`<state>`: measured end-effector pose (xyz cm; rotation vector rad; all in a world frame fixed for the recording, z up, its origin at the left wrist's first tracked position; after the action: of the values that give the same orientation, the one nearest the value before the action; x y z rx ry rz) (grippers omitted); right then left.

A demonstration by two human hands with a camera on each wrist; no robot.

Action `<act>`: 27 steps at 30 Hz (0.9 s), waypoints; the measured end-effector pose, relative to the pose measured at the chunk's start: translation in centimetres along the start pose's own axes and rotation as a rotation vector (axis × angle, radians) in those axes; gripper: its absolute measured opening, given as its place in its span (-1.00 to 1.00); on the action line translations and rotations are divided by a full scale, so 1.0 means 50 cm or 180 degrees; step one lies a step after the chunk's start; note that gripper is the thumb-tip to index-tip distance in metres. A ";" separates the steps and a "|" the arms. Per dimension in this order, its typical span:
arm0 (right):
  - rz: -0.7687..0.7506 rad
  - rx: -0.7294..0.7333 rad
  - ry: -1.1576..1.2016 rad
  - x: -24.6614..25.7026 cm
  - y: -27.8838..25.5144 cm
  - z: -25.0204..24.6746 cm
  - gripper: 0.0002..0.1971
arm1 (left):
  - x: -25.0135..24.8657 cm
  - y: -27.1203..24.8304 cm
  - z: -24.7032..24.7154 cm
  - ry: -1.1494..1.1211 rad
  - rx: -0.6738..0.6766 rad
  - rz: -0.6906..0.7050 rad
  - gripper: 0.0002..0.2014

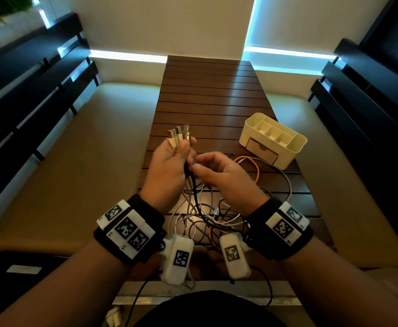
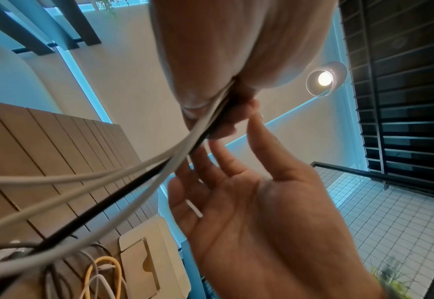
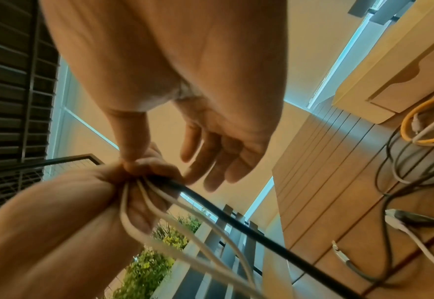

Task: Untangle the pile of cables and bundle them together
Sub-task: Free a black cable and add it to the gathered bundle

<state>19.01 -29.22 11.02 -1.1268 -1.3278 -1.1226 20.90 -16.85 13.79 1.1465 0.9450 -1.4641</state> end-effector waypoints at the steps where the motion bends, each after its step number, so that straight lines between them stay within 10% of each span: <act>1: -0.0017 0.0099 0.0011 -0.004 -0.001 0.007 -0.80 | -0.001 0.001 0.002 -0.0088 0.0011 -0.0020 -0.74; 14: -0.0290 0.0777 0.0237 0.003 -0.023 0.030 -0.76 | -0.024 -0.021 0.009 -0.0552 0.0425 0.0120 -0.88; 22: -0.2054 -0.0065 -0.1932 0.054 -0.028 0.014 -0.79 | -0.039 -0.013 0.003 -0.0503 0.0178 0.0206 -0.80; 27: -0.0973 0.0457 -0.1658 0.023 -0.020 0.025 -0.83 | -0.047 -0.017 0.005 -0.0467 0.0083 0.0334 -0.80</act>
<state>17.82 -28.04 12.07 -1.1797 -2.0076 -0.9568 20.10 -16.37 16.15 1.0755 0.7559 -1.4575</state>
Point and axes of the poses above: each hand's wrist, its own y-axis towards the middle knuckle, its own z-axis out of the palm, x = y × z, the point moved 7 cm from there along y, towards the middle knuckle, and after that the axes turned 6 degrees about -z, right-handed, at the moved point
